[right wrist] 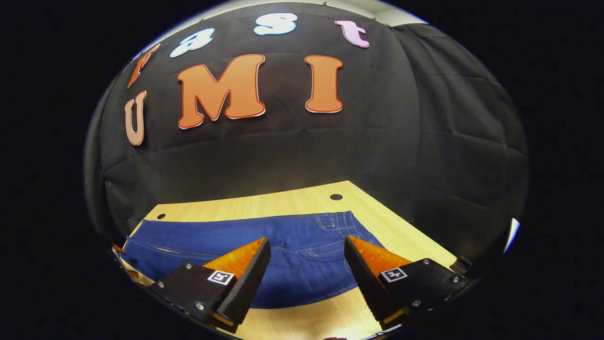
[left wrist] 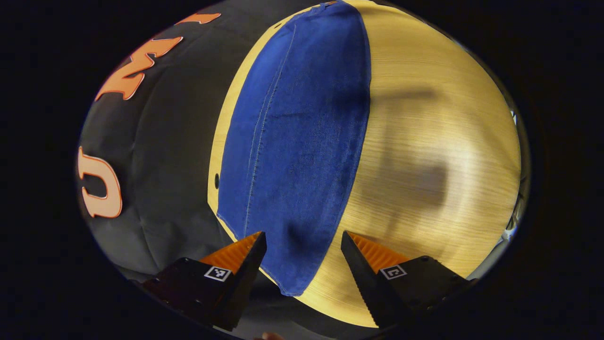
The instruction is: Grasp the waist and the cuffs of the jeans and fold them to make the two legs overlap; first hold the waist and fold one-third of the jeans toward the cuffs, then hold the cuffs and fold the remaining one-third in the same direction to finish folding.
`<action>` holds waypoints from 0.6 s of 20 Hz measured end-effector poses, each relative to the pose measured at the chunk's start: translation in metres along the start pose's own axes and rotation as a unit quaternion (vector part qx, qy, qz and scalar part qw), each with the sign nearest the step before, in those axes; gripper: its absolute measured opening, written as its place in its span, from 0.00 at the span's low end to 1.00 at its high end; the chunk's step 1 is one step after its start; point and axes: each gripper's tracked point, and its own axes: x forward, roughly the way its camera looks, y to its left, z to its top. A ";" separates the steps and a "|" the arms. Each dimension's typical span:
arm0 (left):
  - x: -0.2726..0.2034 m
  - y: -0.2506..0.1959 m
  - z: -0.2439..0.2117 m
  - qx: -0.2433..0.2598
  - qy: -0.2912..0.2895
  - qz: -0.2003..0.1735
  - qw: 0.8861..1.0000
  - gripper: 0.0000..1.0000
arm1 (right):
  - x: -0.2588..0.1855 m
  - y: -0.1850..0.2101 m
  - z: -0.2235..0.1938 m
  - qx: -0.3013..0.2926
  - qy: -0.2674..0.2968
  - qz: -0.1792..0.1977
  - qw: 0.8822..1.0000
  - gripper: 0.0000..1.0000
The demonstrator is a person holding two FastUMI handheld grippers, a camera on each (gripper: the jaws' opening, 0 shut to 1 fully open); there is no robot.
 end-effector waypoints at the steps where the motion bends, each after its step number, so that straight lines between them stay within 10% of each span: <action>1: 0.004 0.005 0.002 0.006 0.000 0.004 1.000 0.98 | 0.000 -0.001 -0.001 0.001 0.002 -0.003 1.000 0.97; 9: 0.046 0.035 0.021 0.030 -0.019 0.080 0.996 0.88 | 0.006 -0.003 0.000 0.001 0.009 -0.011 1.000 0.96; 12: 0.073 0.039 0.029 0.051 -0.027 0.105 0.993 0.41 | 0.007 0.001 0.000 0.004 0.015 -0.005 1.000 0.97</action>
